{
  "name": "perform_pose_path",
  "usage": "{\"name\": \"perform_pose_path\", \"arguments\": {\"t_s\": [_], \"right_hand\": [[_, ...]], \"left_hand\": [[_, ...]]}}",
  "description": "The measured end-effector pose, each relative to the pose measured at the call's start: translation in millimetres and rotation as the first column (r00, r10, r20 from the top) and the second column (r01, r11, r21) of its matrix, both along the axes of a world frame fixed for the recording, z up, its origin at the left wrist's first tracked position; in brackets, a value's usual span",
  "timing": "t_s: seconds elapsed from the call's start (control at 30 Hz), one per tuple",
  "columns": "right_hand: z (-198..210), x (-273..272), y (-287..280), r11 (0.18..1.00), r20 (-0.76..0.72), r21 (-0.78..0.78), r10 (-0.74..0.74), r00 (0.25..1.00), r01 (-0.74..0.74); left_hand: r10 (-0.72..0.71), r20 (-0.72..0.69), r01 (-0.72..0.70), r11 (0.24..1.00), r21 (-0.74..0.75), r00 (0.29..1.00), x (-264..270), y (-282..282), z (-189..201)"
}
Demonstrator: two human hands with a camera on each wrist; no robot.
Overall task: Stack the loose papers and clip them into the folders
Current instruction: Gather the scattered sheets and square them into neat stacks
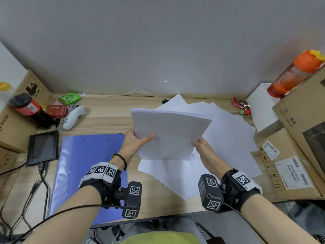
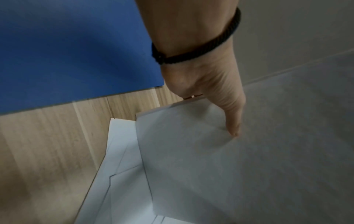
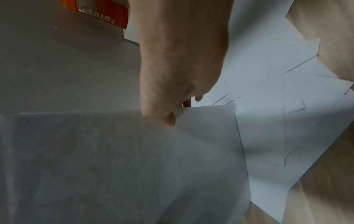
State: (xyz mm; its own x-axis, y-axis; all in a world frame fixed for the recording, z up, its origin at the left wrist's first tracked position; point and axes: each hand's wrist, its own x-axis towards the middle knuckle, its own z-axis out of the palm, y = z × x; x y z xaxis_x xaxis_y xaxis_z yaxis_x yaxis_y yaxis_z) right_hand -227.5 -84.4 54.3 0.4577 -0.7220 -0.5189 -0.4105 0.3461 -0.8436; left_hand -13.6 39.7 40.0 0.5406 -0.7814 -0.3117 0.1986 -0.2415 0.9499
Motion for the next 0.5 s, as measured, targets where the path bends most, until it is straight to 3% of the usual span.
{"name": "perform_pose_path", "arguments": {"t_s": [0.27,0.5], "right_hand": [[26.5,14.7,-13.4,0.982,0.122,-0.091,-0.156,0.98,0.167],[-21.7,-5.9,7.7,0.994,-0.058,0.073,0.086,0.995,-0.082]], "left_hand": [[0.043,0.005,-0.042,0.989,-0.14,0.999,2.5,-25.1,38.4],[-0.083,0.049,0.079,0.994,0.074,0.995,0.9,3.7,-5.5]]}}
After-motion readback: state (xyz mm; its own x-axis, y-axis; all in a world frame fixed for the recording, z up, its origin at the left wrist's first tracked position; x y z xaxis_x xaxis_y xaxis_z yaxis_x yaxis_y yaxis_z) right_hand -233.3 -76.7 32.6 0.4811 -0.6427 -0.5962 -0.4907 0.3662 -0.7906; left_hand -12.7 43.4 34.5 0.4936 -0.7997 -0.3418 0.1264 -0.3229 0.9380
